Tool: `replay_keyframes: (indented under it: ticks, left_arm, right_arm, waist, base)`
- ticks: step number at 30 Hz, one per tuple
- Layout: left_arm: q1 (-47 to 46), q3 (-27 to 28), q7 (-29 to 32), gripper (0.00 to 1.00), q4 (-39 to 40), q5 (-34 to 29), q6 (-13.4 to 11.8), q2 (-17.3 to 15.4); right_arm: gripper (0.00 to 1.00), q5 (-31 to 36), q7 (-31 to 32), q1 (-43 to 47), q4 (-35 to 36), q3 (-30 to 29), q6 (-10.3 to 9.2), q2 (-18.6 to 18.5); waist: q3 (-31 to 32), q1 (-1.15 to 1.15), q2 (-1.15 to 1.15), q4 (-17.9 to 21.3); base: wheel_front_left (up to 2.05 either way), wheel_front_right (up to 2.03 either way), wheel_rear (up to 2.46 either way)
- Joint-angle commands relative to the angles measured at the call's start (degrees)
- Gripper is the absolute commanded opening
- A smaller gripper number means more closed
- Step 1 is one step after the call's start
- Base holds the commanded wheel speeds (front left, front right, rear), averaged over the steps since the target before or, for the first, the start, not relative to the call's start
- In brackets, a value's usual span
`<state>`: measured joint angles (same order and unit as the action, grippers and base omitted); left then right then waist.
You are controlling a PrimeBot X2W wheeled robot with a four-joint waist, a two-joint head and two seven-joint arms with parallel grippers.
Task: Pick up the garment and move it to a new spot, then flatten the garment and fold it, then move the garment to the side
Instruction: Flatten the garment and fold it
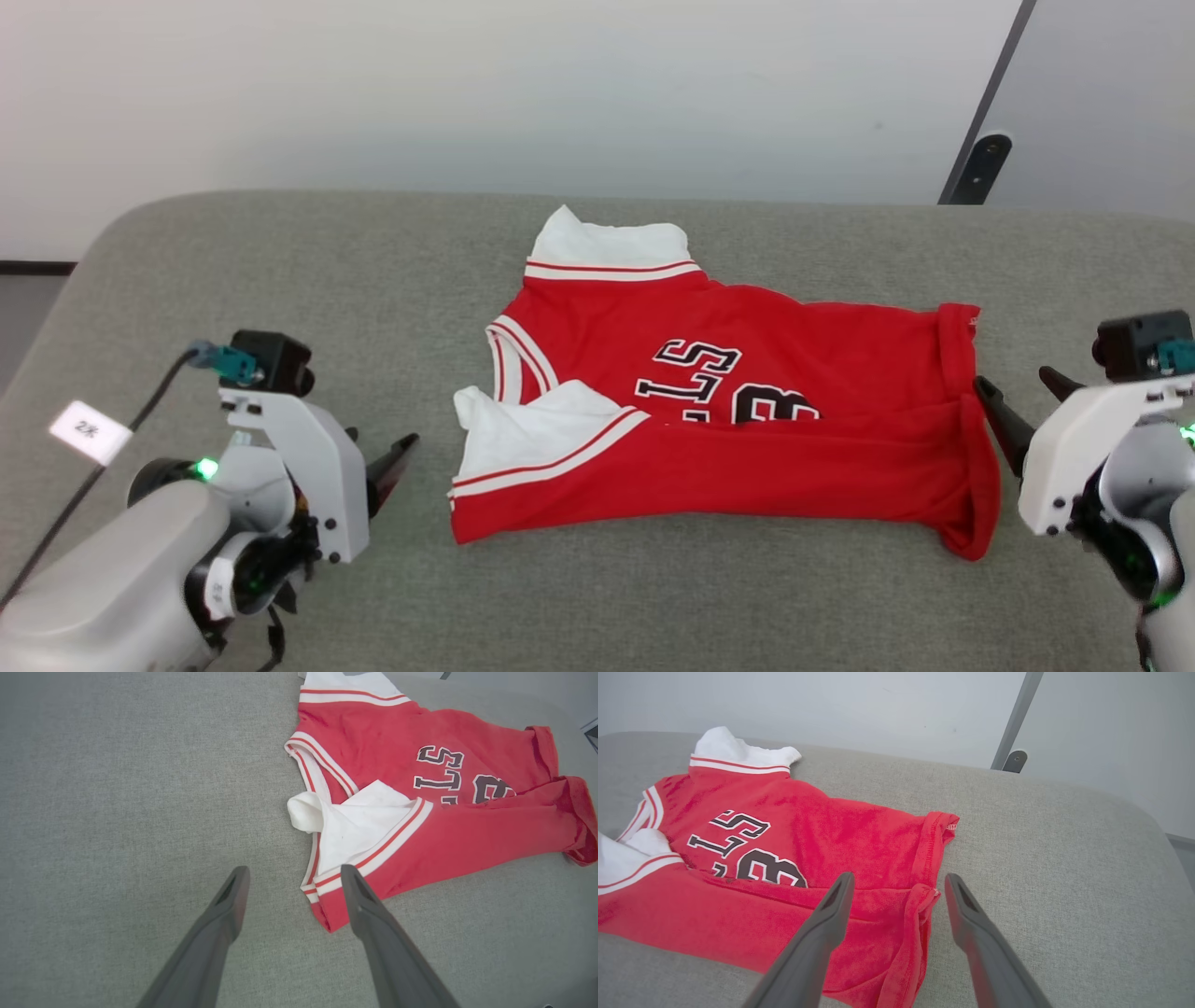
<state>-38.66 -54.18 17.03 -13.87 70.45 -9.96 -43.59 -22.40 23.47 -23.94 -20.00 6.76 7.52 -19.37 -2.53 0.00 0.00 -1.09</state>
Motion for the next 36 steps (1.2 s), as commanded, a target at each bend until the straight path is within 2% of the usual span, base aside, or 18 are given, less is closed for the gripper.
replay_keyframes:
  ticks: [1,10,17,25,36]
  left_arm:
    - [0.75,0.21,0.36,1.00,0.70,0.51,-0.43,-0.39]
    - [-0.98,0.69,3.49,1.00,1.76,1.81,-1.83,-1.32]
    - [-2.50,0.72,6.18,1.00,-1.16,2.96,-1.16,-1.22]
    - [-5.60,-0.15,12.61,1.00,-4.86,4.36,-0.31,-0.53]
    - [-9.79,-2.45,22.30,1.00,-11.10,5.08,-1.74,0.87]
  right_arm:
    - [1.00,0.52,-1.31,1.66,1.66,-0.09,-0.06,0.08]
    - [1.00,4.88,-16.00,9.45,15.83,-3.78,-0.06,2.92]
    - [1.00,8.31,-24.52,15.37,22.93,-5.90,-0.06,6.80]
    - [1.00,9.52,-25.53,16.69,25.05,-7.36,-0.06,9.57]
    - [1.00,9.38,-26.04,14.13,24.92,-7.08,-0.06,11.23]
  waist:
    - [-0.12,0.00,0.00,0.53]
    - [-2.61,0.00,0.00,3.19]
    - [-4.68,0.00,0.00,6.08]
    - [-8.34,0.00,0.00,9.48]
    - [-13.24,0.00,0.00,13.18]
  base:
    - [0.00,0.00,0.00]
    - [0.00,0.00,0.00]
    - [0.00,0.00,0.00]
    - [0.00,0.00,0.00]
    - [0.00,0.00,0.00]
